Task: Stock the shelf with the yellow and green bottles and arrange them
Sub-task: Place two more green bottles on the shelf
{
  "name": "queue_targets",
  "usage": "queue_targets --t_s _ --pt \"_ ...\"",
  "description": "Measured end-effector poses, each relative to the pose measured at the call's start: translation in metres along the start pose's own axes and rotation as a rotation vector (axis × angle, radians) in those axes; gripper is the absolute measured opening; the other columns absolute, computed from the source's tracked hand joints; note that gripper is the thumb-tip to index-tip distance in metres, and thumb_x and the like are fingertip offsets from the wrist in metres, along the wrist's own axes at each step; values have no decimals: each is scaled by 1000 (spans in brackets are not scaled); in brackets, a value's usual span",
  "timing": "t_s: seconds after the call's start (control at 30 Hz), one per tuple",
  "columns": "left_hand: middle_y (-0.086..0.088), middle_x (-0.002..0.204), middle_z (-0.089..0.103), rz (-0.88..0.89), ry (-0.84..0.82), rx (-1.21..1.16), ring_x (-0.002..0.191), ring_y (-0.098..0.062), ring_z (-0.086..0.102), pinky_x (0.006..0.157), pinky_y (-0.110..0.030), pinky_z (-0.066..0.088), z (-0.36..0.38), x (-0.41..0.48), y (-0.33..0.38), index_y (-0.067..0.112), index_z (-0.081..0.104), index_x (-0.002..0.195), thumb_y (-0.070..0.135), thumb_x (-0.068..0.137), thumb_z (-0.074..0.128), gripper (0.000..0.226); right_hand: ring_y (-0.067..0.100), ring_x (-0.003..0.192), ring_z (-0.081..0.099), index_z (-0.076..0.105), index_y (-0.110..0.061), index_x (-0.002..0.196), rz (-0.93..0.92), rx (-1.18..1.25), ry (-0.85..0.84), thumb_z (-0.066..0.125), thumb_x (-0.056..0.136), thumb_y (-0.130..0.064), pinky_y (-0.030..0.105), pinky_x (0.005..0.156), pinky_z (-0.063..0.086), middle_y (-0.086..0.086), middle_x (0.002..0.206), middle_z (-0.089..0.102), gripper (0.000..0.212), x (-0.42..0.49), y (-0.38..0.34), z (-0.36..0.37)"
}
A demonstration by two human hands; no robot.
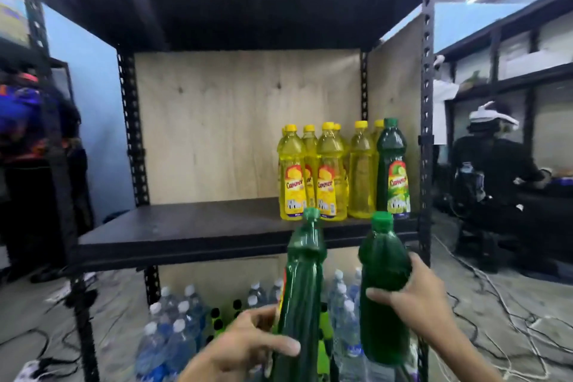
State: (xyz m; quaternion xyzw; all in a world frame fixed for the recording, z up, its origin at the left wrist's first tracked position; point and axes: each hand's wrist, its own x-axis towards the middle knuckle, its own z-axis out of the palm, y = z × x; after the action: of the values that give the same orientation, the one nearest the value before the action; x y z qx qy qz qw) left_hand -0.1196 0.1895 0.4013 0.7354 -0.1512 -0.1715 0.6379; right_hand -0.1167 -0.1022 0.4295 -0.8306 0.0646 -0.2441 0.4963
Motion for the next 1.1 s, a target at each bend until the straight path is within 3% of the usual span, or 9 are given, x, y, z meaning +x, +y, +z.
queue_targets --t_s 0.1,0.23,0.33,0.47,0.6,0.73,0.9,1.1 --pt "-22 109 73 182 194 -37 97 -35 69 90 -44 49 -11 -14 68 7 75 108 2 39 98 72 12 86 63 59 -23 108 -105 79 -16 97 54 -21 20 68 47 -8 94 67 65 13 -69 -14" --pt "0 97 78 295 536 21 94 -21 74 82 -38 58 -42 -1 139 19 67 106 11 23 100 89 18 96 67 59 -19 114 -171 176 -18 97 53 -23 32 83 56 -3 104 70 72 52 -140 -9" --pt "7 99 68 309 693 125 96 -16 68 83 -33 56 -70 28 172 19 51 114 6 31 100 98 18 99 64 58 -15 119 -201 190 -14 96 58 -20 28 79 51 1 109 68 72 84 -179 7" --pt "0 113 64 300 825 224 109 -23 60 95 -40 51 -110 90 185 17 47 133 12 36 99 111 25 106 64 57 -12 119 -199 156 -11 96 57 -21 37 85 57 6 114 67 73 135 -204 43" --pt "1 107 66 264 837 163 105 -24 61 97 -43 53 -135 153 183 20 52 125 17 32 100 105 27 104 64 57 -10 114 -158 113 -17 96 56 -22 42 86 58 8 111 66 71 170 -201 80" --pt "-3 115 64 205 838 213 112 -26 58 98 -44 52 -147 194 171 20 51 128 18 33 99 107 28 106 64 56 -11 116 -121 80 -13 97 55 -21 46 87 58 9 112 65 73 183 -184 109" --pt "-4 113 65 146 777 338 111 -29 59 91 -45 56 -153 220 156 20 49 132 22 27 98 117 24 102 61 53 -11 121 -113 105 -29 94 61 -17 39 82 59 7 114 63 74 195 -177 115" --pt "0 107 63 100 694 271 107 -28 60 80 -37 56 -155 231 151 25 45 119 11 42 98 94 27 108 64 54 -15 123 -94 114 -41 94 60 -26 44 86 59 7 116 66 75 206 -164 114"
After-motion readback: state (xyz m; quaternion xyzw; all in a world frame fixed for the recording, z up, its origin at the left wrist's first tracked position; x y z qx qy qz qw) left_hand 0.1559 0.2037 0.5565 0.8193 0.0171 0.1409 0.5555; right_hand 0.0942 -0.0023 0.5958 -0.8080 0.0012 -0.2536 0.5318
